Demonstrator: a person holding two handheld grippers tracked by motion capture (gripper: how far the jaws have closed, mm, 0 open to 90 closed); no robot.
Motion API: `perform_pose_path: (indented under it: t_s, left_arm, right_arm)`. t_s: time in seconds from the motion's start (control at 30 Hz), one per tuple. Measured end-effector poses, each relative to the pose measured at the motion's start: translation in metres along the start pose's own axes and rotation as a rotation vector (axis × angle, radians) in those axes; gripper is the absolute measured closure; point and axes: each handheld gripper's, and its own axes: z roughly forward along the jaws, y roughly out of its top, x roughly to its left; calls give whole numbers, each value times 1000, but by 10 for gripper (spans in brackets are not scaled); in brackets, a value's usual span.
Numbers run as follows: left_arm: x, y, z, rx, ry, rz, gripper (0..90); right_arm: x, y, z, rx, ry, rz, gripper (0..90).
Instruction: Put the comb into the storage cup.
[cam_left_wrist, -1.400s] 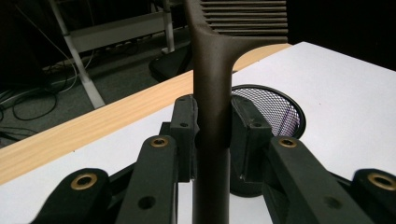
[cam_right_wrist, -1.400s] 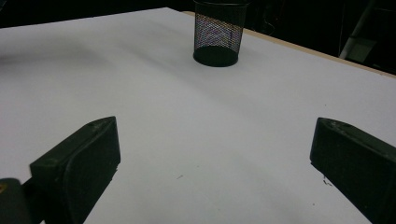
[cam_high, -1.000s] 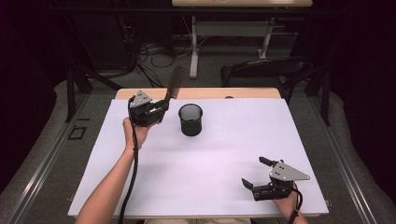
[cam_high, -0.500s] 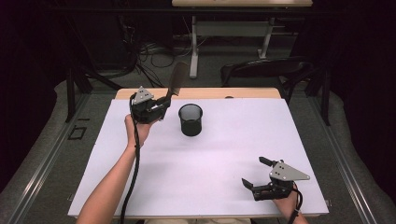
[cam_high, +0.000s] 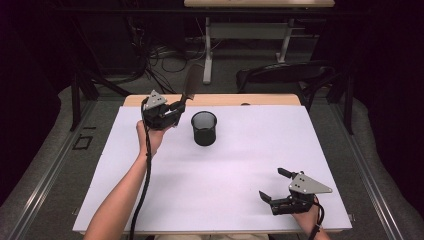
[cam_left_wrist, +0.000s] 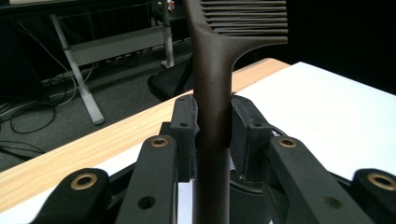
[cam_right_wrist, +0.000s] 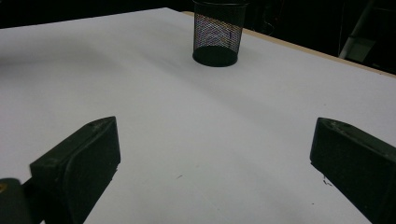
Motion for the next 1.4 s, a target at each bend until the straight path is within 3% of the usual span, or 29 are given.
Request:
perform_pose_path:
  t_s: [1.4]
  left_arm:
    - [-10,15,17,-57,-5,-26,725]
  right_arm:
    - [-1,0,0,-5,-2,1,12]
